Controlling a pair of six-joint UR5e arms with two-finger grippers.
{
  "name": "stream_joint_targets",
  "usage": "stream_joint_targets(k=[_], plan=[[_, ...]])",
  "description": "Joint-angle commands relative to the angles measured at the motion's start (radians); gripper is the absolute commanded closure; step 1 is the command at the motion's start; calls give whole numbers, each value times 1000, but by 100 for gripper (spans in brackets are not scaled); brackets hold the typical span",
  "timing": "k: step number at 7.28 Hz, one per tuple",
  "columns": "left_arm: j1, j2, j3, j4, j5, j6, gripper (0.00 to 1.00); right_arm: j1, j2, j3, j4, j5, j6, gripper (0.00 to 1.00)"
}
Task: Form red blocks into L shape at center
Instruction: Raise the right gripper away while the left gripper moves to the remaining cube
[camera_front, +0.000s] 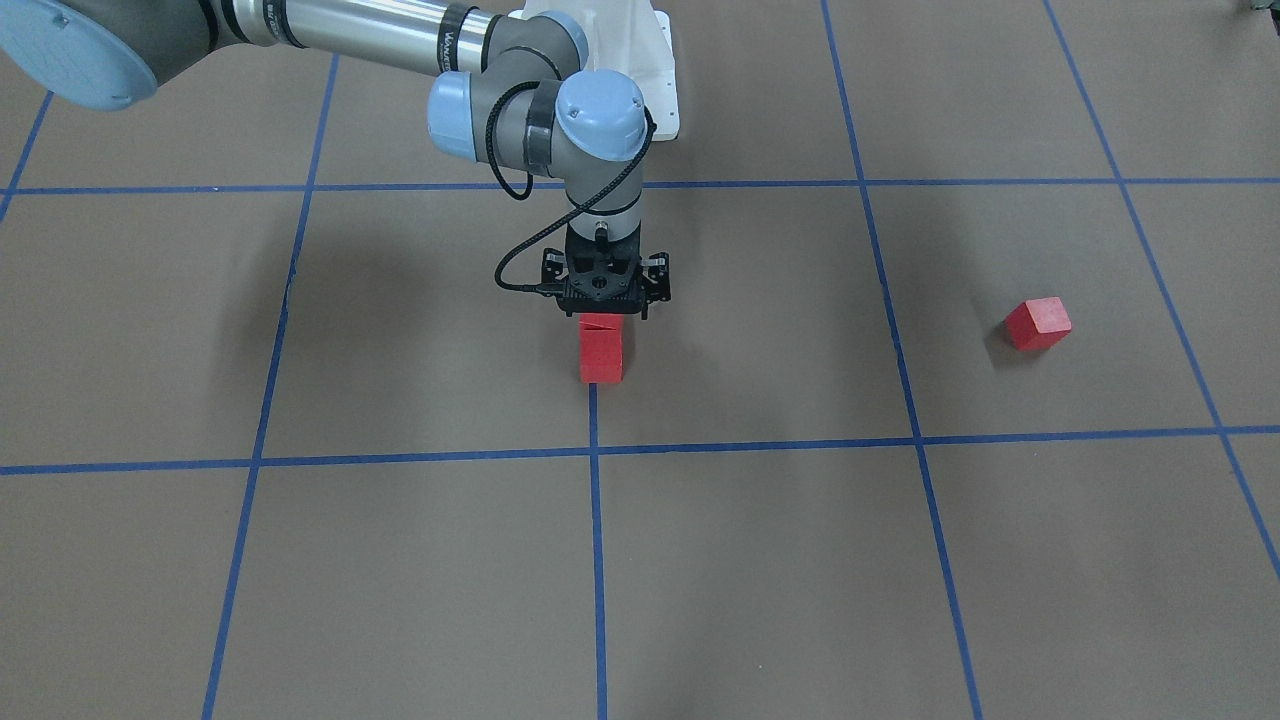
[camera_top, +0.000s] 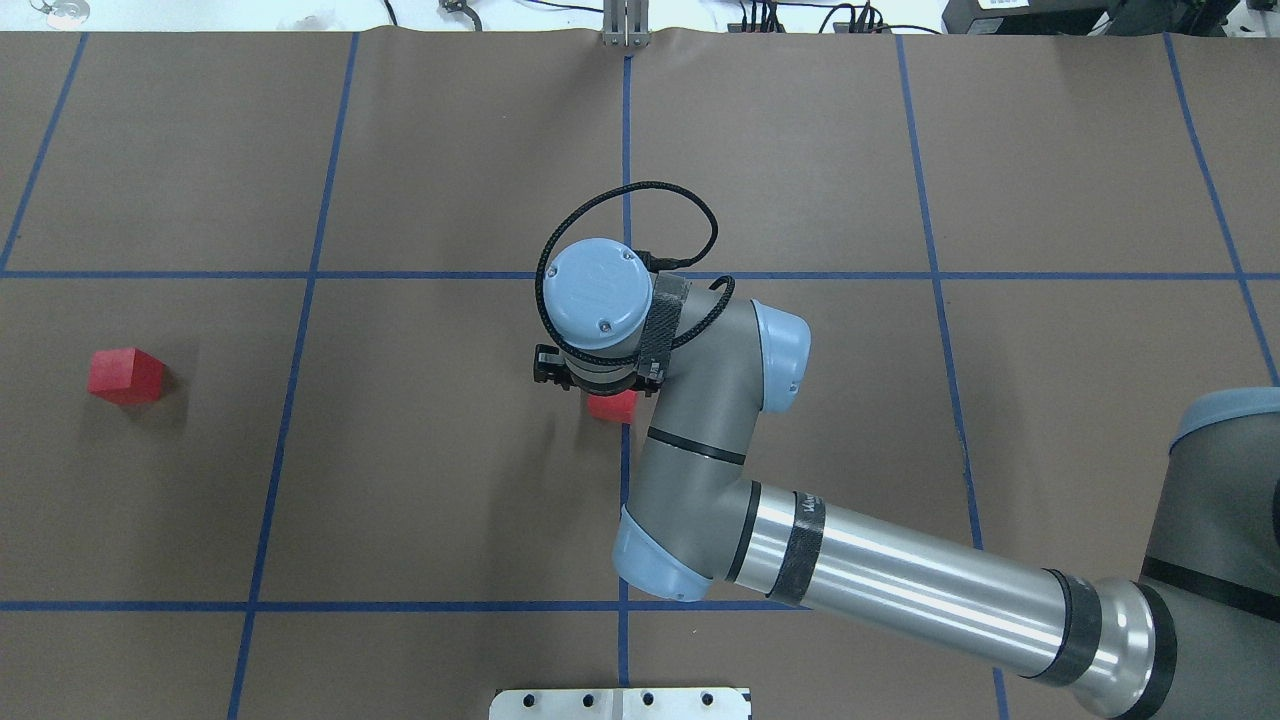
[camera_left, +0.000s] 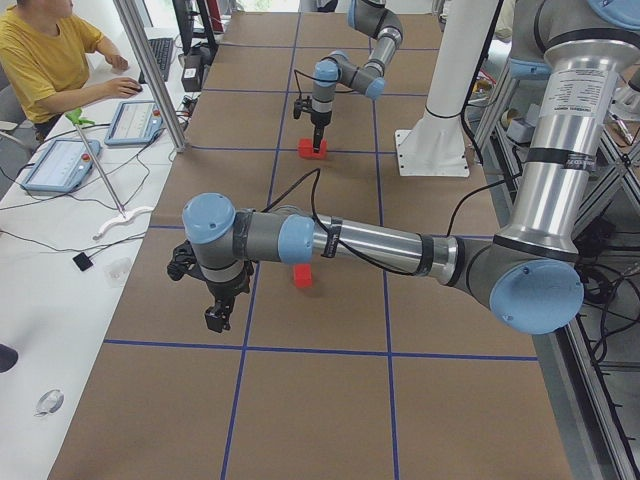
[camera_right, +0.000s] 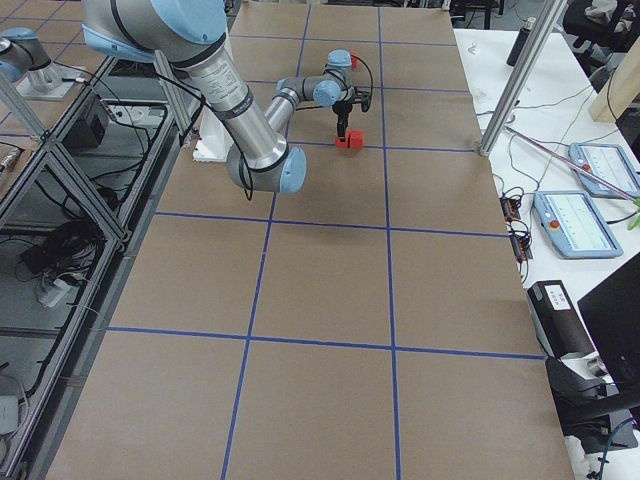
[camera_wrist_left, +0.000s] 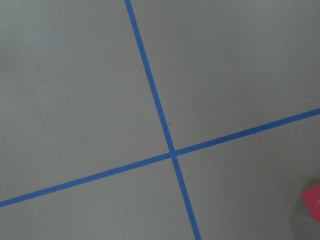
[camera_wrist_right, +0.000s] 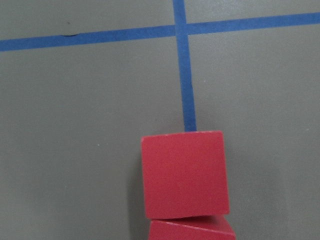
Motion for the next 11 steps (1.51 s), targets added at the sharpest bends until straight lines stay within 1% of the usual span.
stream_joint_targets(k=[1,2,3,4,5,6,7,8,9,10,11], plan=[[0,0,1,0,0,0,0,1,-17,92,-73,3,-15,0],[0,0,-1,0,0,0,0,5,-13,187,-190,1,-64,0],[0,0,-4,0,0,-6,0,36,-14,264,-256,15,-96,1],[0,-1,-10,-2,0,-6,0,94,-14,291,-270,70,-119,0],[0,-3,-21,-2,-2,-6,0,163,-19,294,-270,131,-165,0],[2,-4,-54,-32,-3,-6,0,244,-41,294,-269,189,-246,0],[3,3,-86,-140,-3,-26,0,333,-83,294,-269,263,-333,0],[33,14,-85,-249,-3,-93,0,396,-138,308,-266,289,-436,0],[94,20,-84,-358,-2,-138,0,448,-199,329,-261,299,-536,0],[173,25,-85,-414,0,-147,0,497,-277,363,-258,316,-656,0],[249,31,-87,-419,-2,-176,0,545,-345,386,-257,343,-772,0]])
